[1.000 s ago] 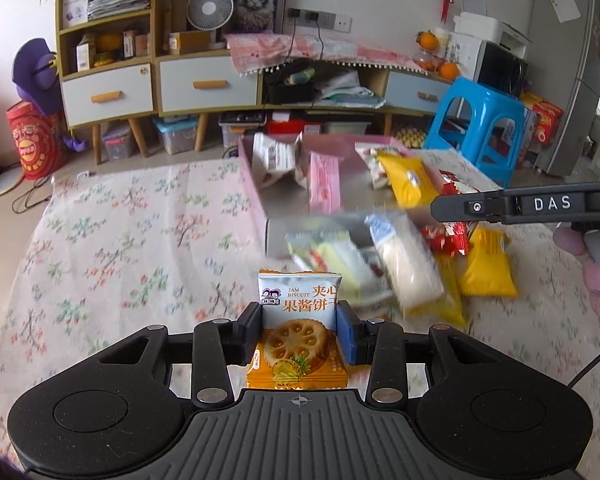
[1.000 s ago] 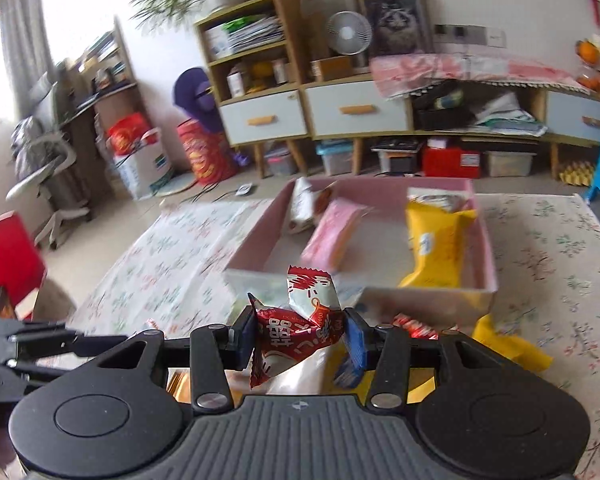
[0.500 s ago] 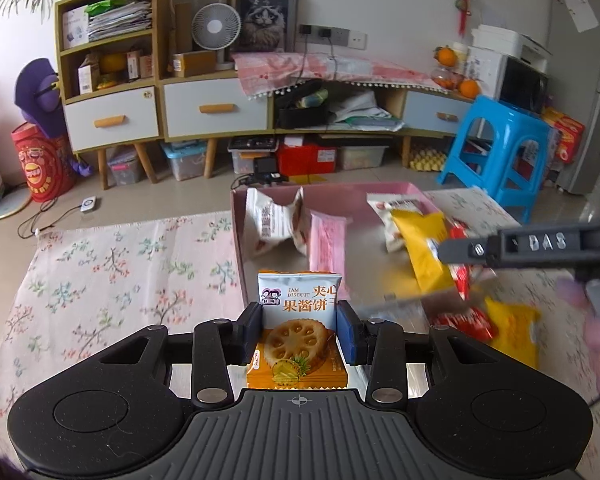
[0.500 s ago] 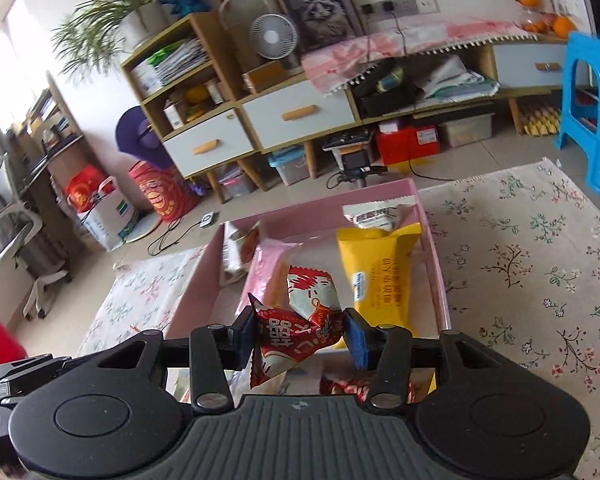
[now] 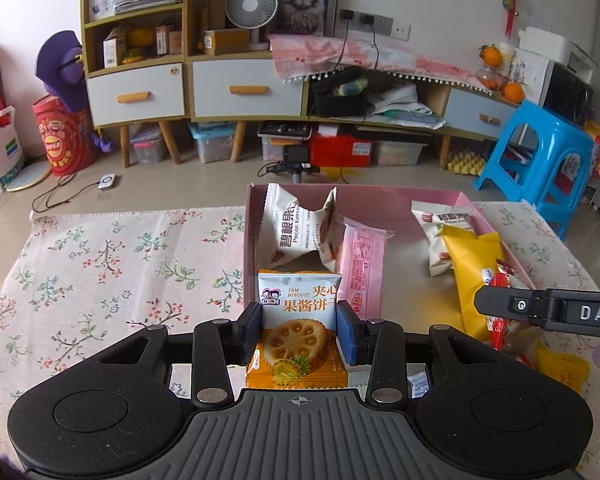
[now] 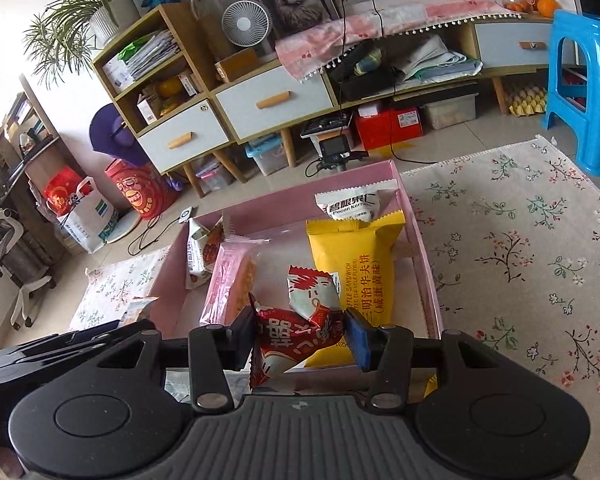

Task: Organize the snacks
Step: 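Carry the orange biscuit pack with the left tool while the right tool carries the red bag into the box, then open the left tool over the box while the right tool releases the red bag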

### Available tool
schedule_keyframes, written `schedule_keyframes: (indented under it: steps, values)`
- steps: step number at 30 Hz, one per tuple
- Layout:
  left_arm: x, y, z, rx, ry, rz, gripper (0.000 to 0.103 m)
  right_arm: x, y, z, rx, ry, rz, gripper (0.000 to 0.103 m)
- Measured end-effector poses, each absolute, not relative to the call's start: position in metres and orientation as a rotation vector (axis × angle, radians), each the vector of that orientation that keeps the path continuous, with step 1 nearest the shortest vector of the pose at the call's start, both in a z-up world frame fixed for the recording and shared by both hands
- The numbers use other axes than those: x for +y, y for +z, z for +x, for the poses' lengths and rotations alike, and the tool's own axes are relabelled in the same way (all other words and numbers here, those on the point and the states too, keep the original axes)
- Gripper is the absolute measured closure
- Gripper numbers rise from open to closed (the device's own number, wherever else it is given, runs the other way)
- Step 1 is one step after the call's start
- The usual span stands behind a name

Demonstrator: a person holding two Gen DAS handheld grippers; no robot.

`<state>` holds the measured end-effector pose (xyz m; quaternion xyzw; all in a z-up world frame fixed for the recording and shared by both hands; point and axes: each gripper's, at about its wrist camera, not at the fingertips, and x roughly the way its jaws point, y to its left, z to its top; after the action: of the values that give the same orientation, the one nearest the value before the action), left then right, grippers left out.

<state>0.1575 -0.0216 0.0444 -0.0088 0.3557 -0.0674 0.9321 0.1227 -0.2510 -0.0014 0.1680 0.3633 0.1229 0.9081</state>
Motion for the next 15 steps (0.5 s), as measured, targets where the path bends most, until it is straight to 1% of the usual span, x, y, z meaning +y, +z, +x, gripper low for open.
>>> schedule_keyframes:
  steps: [4, 5, 7, 8, 9, 10, 11, 12, 14, 15]
  values:
    - [-0.0266, 0.04, 0.1603, 0.727, -0.127, 0.008, 0.066, -0.2491, -0.0012, 0.1238, 0.753, 0.259, 0.341, 0.062]
    - [-0.027, 0.0391, 0.1605, 0.725, -0.129, 0.011, 0.065, -0.2485, -0.0008, 0.1236, 0.752, 0.26, 0.338, 0.06]
    - [-0.0276, 0.0379, 0.1607, 0.721, -0.136, 0.014, 0.063, -0.2474, -0.0004, 0.1229, 0.751, 0.261, 0.335, 0.053]
    - [-0.0274, 0.0369, 0.1609, 0.726, -0.138, 0.013, 0.061, -0.2472, 0.0005, 0.1228, 0.749, 0.255, 0.334, 0.048]
    - [-0.0275, 0.0357, 0.1613, 0.735, -0.132, 0.013, 0.058, -0.2474, 0.001, 0.1222, 0.746, 0.253, 0.336, 0.044]
    - [-0.0277, 0.0351, 0.1608, 0.737, -0.128, 0.013, 0.053, -0.2475, 0.0016, 0.1217, 0.742, 0.256, 0.337, 0.043]
    - [-0.0279, 0.035, 0.1596, 0.737, -0.137, 0.012, 0.049, -0.2476, 0.0023, 0.1212, 0.74, 0.259, 0.335, 0.04]
    - [-0.0288, 0.0352, 0.1585, 0.736, -0.146, 0.014, 0.046, -0.2476, 0.003, 0.1209, 0.739, 0.258, 0.332, 0.037]
    - [-0.0316, 0.0361, 0.1556, 0.729, -0.16, 0.026, 0.037, -0.2473, 0.0043, 0.1199, 0.733, 0.249, 0.329, 0.032]
    - [-0.033, 0.037, 0.1551, 0.727, -0.165, 0.037, 0.035, -0.2468, 0.0048, 0.1196, 0.733, 0.247, 0.328, 0.03]
